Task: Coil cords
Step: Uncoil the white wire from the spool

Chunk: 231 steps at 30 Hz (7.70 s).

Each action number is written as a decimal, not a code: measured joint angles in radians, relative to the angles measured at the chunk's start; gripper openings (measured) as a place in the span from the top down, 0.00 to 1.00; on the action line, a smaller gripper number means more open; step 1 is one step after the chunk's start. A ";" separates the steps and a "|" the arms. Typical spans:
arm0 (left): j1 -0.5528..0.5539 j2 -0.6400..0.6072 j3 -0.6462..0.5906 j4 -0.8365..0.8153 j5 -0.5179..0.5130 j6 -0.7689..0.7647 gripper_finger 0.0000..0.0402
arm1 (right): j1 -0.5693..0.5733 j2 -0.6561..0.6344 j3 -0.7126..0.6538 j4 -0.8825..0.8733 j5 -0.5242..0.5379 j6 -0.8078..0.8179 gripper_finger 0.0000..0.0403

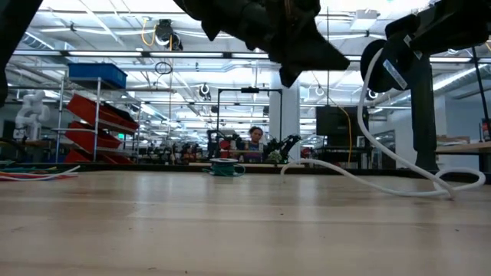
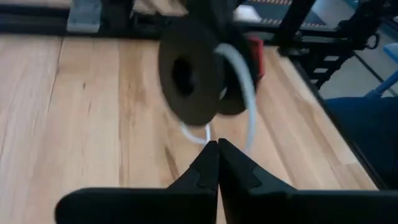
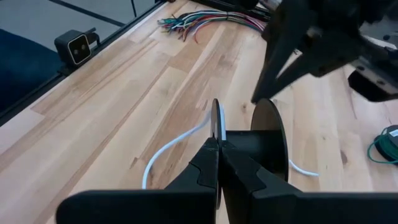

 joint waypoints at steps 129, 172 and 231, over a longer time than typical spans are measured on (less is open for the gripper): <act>0.103 0.171 0.111 -0.053 -0.028 0.260 0.95 | 0.166 0.475 0.039 -0.004 0.396 -0.335 1.00; 0.017 0.138 0.140 0.045 -0.045 0.336 0.95 | -0.017 0.474 0.040 -0.023 0.275 0.079 1.00; -0.005 0.136 0.144 -0.077 -0.181 0.386 0.66 | -0.252 0.434 0.038 0.090 0.259 -0.058 1.00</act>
